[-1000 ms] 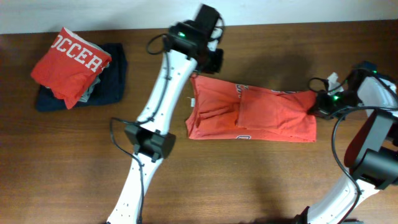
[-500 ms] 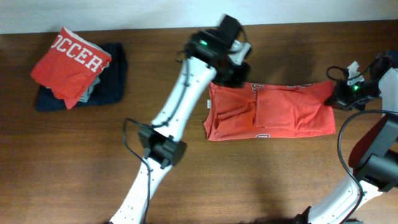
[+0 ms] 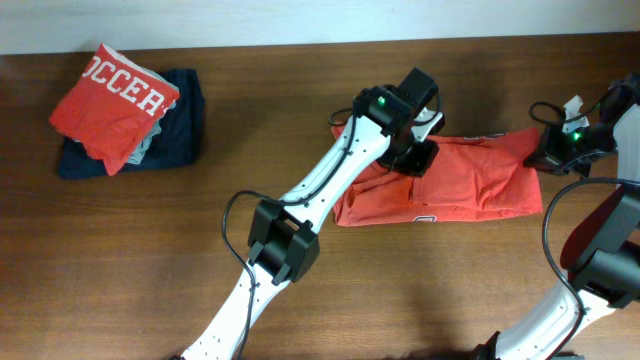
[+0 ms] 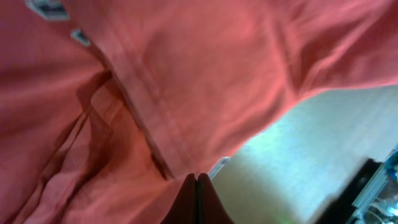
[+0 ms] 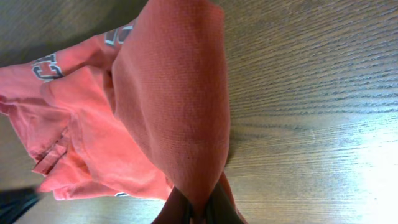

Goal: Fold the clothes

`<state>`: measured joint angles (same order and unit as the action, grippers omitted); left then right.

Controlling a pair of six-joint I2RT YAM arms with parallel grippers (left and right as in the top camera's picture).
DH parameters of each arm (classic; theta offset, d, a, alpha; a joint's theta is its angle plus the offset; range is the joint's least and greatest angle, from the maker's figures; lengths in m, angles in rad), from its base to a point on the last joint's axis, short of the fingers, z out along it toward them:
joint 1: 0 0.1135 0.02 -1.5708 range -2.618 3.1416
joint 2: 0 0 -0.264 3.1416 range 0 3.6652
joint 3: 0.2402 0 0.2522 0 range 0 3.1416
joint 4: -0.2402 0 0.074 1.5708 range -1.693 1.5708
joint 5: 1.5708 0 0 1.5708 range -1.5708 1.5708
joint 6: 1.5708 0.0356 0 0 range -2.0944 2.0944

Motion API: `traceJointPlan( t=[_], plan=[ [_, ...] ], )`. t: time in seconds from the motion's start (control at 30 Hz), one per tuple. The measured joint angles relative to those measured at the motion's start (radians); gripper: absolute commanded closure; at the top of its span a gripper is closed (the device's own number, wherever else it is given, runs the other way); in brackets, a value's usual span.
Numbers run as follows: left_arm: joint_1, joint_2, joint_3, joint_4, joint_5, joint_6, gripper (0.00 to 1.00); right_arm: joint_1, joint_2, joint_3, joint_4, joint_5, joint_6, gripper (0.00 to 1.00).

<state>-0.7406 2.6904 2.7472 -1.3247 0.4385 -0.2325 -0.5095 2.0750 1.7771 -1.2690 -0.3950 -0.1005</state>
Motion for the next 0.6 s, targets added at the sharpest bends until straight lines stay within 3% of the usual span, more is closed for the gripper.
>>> traceJointPlan(
  t=[0.33,0.6],
  plan=[
    [-0.002,0.000,-0.095,0.146,0.000,0.000,0.99,0.065,0.000,0.023,-0.025,0.000,0.005,0.96],
    [-0.032,0.000,-0.095,0.164,0.000,0.001,0.99,0.100,0.000,0.023,-0.026,0.000,0.011,0.96]
  ],
)
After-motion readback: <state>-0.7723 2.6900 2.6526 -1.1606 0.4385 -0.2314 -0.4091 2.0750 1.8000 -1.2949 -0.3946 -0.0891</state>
